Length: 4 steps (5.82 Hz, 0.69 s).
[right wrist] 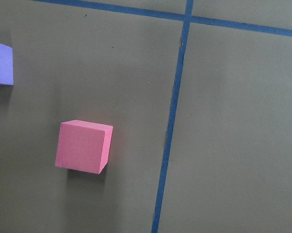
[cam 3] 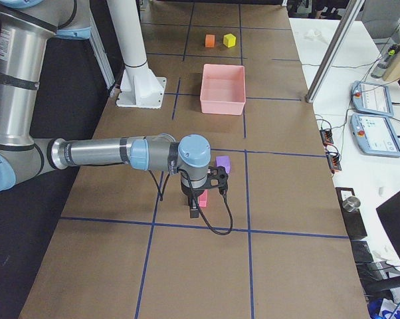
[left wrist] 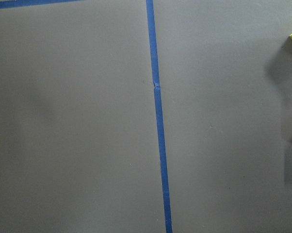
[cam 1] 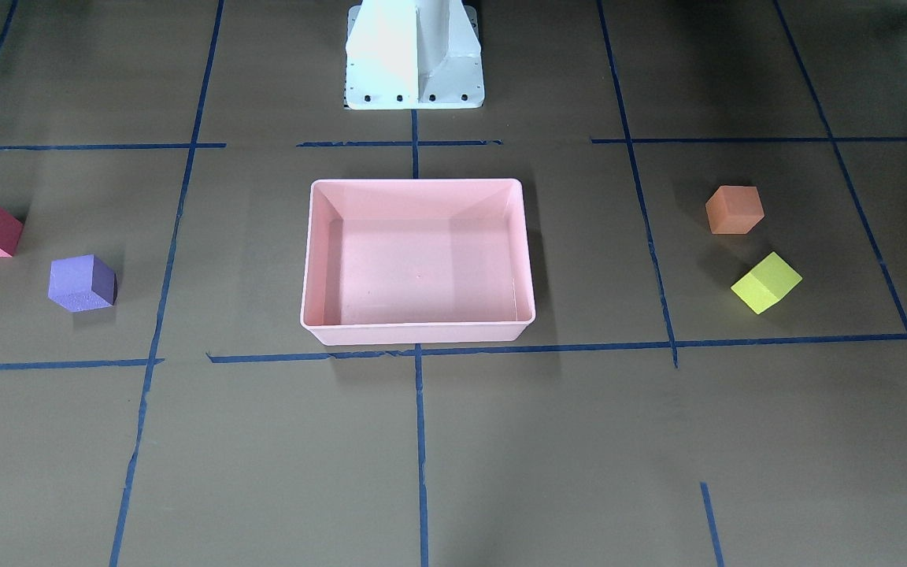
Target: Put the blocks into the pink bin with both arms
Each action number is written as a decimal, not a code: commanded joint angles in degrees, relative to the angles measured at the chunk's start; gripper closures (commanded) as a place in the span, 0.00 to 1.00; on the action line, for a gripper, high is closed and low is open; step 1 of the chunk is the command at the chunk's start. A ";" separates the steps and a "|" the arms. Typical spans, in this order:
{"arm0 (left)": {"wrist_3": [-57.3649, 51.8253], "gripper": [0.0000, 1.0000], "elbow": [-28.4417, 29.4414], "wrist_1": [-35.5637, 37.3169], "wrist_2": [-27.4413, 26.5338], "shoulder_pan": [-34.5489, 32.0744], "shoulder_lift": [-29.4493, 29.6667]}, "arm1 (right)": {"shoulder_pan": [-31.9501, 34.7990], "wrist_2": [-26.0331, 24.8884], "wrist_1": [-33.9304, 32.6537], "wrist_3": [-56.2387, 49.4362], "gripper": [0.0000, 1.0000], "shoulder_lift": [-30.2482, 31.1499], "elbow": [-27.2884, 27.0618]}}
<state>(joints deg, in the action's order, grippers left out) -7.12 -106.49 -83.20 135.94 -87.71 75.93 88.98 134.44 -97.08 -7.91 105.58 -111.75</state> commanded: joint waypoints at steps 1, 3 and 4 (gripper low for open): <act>-0.09 0.00 -0.64 -0.03 0.03 0.09 -0.17 | -2.73 0.03 1.01 0.08 0.00 -2.37 -0.04; -0.09 0.00 -0.82 -0.03 0.20 0.09 -0.26 | -9.40 0.12 1.02 11.08 0.00 -9.29 0.04; -0.09 0.00 -0.82 -0.03 0.29 0.09 -0.26 | -13.18 -0.14 1.02 17.77 0.00 -13.43 0.13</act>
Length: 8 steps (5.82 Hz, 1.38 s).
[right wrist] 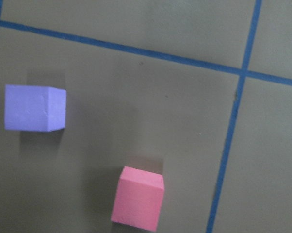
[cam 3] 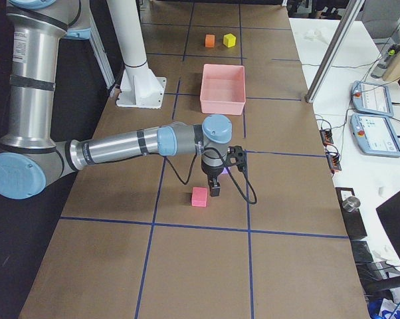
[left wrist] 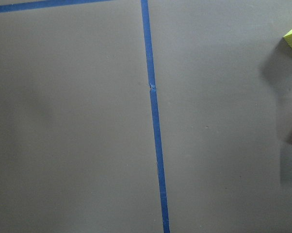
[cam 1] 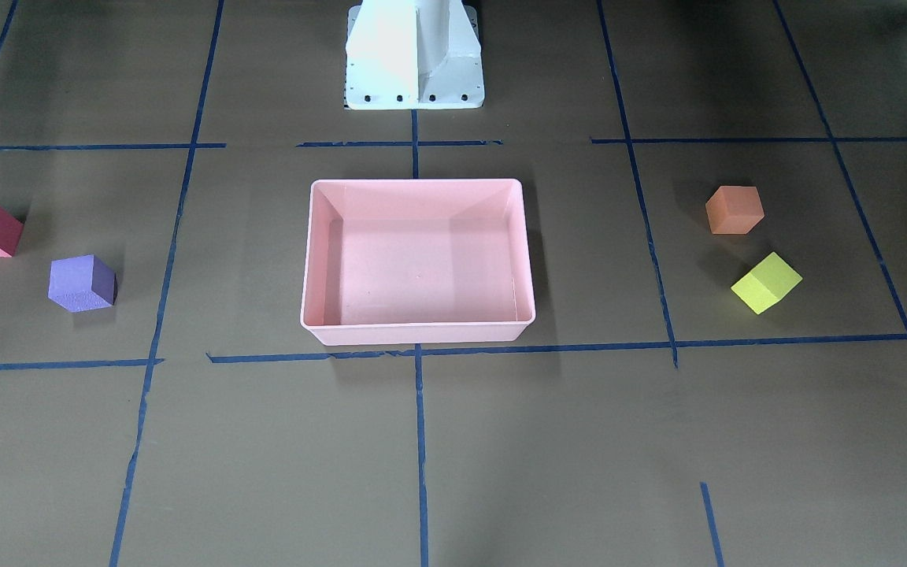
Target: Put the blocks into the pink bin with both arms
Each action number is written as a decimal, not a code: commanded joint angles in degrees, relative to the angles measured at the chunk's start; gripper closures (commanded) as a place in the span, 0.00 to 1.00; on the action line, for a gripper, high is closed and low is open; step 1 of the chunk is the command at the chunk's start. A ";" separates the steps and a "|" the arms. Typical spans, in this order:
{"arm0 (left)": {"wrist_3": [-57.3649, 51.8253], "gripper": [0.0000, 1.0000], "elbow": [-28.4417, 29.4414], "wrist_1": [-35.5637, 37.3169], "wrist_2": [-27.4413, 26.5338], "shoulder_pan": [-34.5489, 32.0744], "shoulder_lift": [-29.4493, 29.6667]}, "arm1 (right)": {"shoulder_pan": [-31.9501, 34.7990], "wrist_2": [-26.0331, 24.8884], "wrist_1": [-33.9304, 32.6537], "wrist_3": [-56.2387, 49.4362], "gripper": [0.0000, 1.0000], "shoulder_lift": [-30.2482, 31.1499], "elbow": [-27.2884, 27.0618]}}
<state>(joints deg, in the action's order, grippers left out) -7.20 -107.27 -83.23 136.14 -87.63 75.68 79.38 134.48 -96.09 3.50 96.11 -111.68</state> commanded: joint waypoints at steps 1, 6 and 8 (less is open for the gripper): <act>0.00 0.00 -0.22 0.00 0.17 -0.08 -0.01 | -7.70 -0.53 6.03 13.91 0.00 -5.13 0.67; 0.00 0.00 -0.40 0.00 0.09 -0.09 -0.10 | -24.26 -11.34 27.89 33.06 0.00 -6.98 9.99; 0.00 0.00 -0.40 0.09 0.09 -0.09 -0.18 | -26.19 -11.86 27.98 32.97 0.00 -7.95 12.70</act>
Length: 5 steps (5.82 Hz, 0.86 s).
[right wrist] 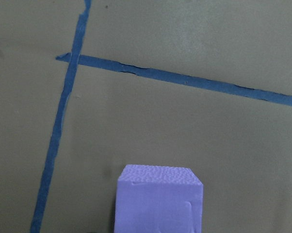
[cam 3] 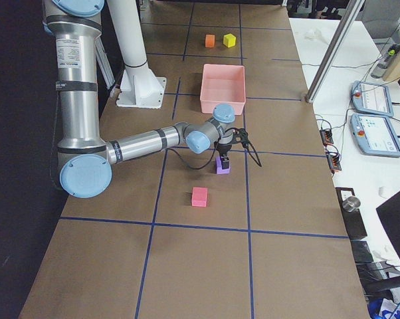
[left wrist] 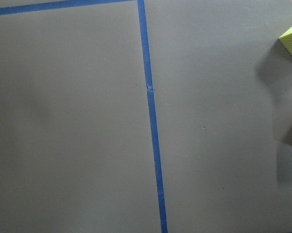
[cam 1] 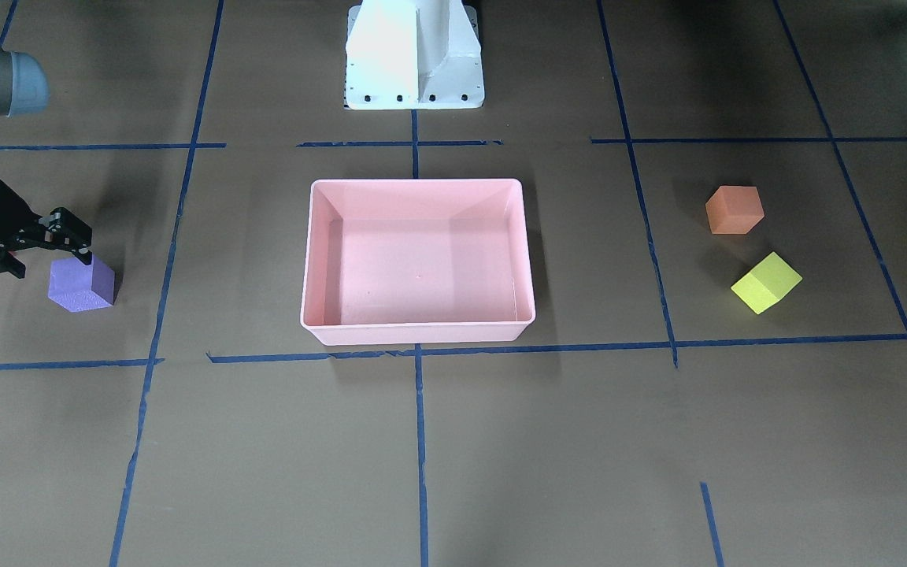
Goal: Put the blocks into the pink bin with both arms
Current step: 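Reach the right gripper down to the purple cube and grasp it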
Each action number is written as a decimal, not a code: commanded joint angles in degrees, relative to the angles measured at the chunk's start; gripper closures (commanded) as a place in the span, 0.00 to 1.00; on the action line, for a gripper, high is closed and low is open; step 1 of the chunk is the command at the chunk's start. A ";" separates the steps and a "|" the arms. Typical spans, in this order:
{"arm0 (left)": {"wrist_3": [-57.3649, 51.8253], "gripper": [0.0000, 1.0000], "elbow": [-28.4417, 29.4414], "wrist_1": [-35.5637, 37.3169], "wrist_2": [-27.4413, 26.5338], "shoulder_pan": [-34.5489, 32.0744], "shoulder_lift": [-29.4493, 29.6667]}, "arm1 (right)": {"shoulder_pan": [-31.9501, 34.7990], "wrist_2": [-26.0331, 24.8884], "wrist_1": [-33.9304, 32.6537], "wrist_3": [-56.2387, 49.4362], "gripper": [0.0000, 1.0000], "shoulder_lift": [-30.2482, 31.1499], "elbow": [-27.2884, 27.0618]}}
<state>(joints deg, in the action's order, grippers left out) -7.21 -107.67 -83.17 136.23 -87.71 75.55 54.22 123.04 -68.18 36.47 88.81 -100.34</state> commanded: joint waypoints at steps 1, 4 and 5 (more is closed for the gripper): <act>0.00 0.00 0.00 0.02 0.00 0.00 -0.05 | -2.26 -1.13 0.07 0.01 0.00 -2.83 5.03; 0.00 0.00 0.09 0.02 0.00 0.00 -0.05 | -3.59 -1.75 -0.02 -0.08 0.60 -3.99 6.56; 0.00 0.00 0.09 0.02 0.00 0.00 -0.05 | -3.59 -1.58 -0.11 0.10 0.66 -5.04 5.43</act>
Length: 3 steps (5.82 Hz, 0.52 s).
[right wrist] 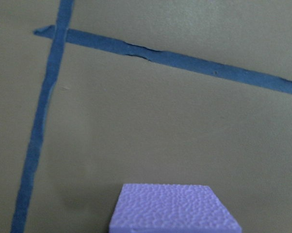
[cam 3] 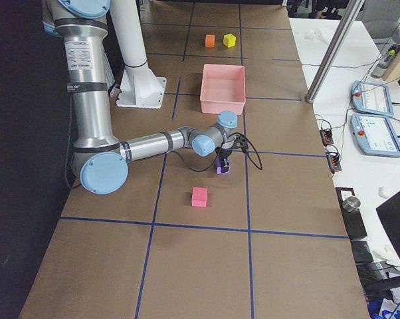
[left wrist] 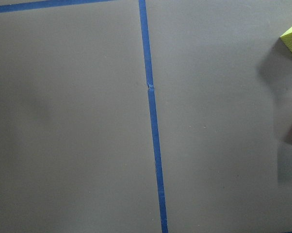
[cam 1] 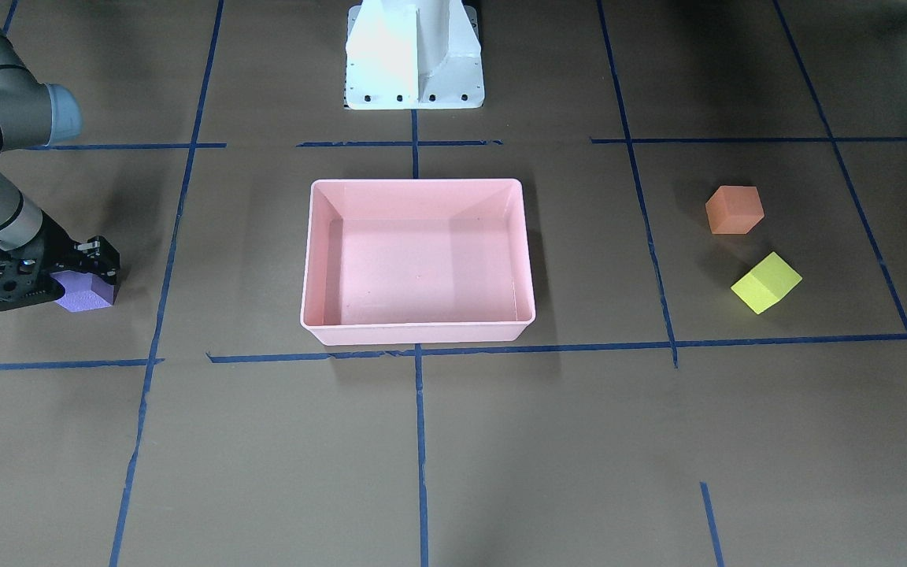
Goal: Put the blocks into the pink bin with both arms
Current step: 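Carry the purple cube into the pink bin and release it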
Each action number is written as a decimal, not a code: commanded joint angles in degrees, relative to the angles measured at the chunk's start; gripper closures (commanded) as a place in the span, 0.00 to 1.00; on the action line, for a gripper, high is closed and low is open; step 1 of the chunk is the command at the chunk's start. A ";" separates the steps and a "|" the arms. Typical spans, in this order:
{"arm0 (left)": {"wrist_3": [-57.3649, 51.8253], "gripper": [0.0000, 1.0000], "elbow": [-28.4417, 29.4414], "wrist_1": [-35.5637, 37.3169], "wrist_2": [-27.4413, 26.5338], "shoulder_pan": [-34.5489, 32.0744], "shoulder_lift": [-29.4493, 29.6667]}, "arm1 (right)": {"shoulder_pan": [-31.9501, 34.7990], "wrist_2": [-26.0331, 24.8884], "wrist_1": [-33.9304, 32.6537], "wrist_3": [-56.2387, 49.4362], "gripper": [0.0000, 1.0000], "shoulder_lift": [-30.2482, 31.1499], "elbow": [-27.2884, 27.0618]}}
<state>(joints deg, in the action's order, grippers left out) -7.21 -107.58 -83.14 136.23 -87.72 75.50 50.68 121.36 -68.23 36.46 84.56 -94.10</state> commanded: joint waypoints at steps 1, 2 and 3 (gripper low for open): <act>0.00 0.00 0.01 0.00 0.00 0.00 0.00 | -0.06 0.45 -0.85 3.32 0.65 -3.06 -3.26; 0.00 0.00 -0.34 -0.09 -0.09 0.00 0.09 | -0.06 0.98 -1.55 10.14 0.65 -7.09 -4.24; 0.00 0.00 -1.56 -0.09 -0.35 0.00 0.09 | -0.58 1.25 -8.26 16.12 0.65 -12.96 -6.43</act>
<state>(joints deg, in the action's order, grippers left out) -7.21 -108.24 -83.21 136.08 -87.71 75.56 50.43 122.27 -71.70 46.67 76.73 -98.62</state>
